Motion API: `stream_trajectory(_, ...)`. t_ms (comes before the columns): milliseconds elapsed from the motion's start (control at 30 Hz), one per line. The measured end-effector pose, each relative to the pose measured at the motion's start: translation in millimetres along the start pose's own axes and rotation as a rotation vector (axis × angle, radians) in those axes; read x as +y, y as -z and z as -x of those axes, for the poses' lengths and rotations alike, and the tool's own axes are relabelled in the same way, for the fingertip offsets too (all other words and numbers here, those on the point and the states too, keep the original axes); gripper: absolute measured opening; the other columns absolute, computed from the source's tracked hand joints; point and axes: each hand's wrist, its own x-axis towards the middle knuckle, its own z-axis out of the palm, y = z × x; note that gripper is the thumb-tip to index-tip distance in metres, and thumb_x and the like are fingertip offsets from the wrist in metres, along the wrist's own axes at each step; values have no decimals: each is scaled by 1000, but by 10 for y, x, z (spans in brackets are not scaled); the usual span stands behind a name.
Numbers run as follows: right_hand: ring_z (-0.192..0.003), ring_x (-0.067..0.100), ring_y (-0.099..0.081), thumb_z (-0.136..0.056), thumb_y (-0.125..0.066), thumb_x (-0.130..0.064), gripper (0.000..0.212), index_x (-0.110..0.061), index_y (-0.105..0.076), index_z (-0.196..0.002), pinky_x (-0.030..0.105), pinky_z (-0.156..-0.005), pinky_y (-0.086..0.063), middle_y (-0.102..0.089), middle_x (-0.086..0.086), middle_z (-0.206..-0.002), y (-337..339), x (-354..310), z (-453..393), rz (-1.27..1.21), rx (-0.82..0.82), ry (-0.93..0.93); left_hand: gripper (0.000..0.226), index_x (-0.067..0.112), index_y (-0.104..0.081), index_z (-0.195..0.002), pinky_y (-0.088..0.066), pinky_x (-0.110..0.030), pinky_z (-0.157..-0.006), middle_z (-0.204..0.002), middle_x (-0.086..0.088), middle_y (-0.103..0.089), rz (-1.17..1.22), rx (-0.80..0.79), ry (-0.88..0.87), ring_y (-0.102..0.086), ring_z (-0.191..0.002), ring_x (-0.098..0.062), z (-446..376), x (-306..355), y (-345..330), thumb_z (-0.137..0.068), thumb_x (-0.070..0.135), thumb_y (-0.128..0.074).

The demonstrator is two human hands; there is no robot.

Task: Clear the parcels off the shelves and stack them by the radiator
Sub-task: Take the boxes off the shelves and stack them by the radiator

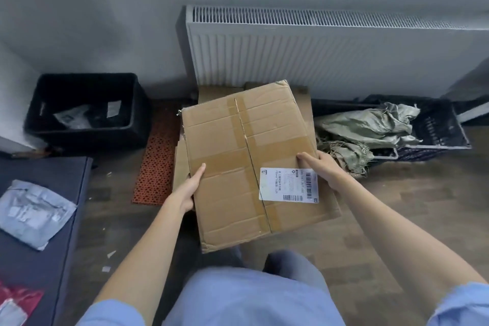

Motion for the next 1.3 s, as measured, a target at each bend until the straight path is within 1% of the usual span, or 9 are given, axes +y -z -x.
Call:
stream_trajectory(100,-88,13,-52,-89,-56,-33,23,-21,-58,-109,23,-72,-38,-58,-1,-101,-72,-93,-607,60,-30,-17,83,26,-29,-144,-51,-47,-89,-132,-9,-55,57,56,22,-57,-113,-27,-462,212,-93,-76,63,-60)
stream_trajectory(233,-98,17,-51,-90,-53,-30,43,-10,-48,-128,27,-82,-38,-58,6,-119,-110,-114,-1362,164,-78,-58,88,31,-15,-148,-43,-55,-100,-141,-9,-45,159,167,76,-50,-122,-31,-927,189,-384,-78,62,-58)
stream_trajectory(567,-127,30,-45,-86,-46,-7,51,-9,-40,-137,42,-104,-38,-48,13,-138,-297,-334,-2779,482,-235,139,62,37,-9,-148,-38,-60,-99,-149,-8,-35,602,342,296,-43,-128,-38,-1519,-220,-1442,-94,55,-35)
stream_trajectory(767,-137,36,-25,-87,-55,-25,74,-15,-13,-148,44,-111,-23,-17,17,-153,-54,432,-2650,341,117,-453,61,30,-8,-149,-24,-63,-109,-155,-6,-22,657,424,424,-30,-137,-38,-1567,-69,-2052,-95,57,-20)
stream_trajectory(867,-105,32,-53,-87,-53,-12,25,-12,-46,-111,43,-90,-47,-53,12,-113,-20,646,-2593,102,-23,-531,55,37,-3,-148,-26,-65,-106,-157,-4,-18,656,498,408,-29,-137,-39,-1534,30,-2120,-98,50,-20)
stream_trajectory(933,-68,19,-53,-83,-52,-8,7,-14,-47,-82,32,-65,-49,-53,4,-82,-7,599,-2638,37,0,-446,51,41,2,-147,-33,-65,-102,-157,-3,-16,573,568,296,-32,-135,-38,-1537,116,-2141,-102,36,-20)
stream_trajectory(1033,-65,8,-46,-85,-50,-9,11,-16,-49,-94,21,-54,-36,-53,1,-92,30,350,-2887,-56,-59,-273,62,40,10,-146,-44,-57,-97,-154,-7,-22,425,572,114,-43,-125,-35,-1644,347,-2136,-101,16,-25)
stream_trajectory(1133,-99,12,-53,-93,-47,-19,41,-15,-43,-134,20,-76,-40,-53,-1,-117,57,-28,-3209,-69,-141,-96,73,39,15,-145,-42,-54,-99,-155,-6,-21,463,493,10,-43,-128,-33,-1808,699,-2130,-99,7,-31)
stream_trajectory(1300,-138,16,-32,-95,-42,-46,64,-21,-19,-149,38,-115,-28,-26,-3,-155,69,-532,-3579,-126,-325,-38,73,37,15,-146,-44,-52,-97,-156,-8,-19,640,364,-76,-34,-136,-35,-1933,1249,-2335,-100,10,-35)
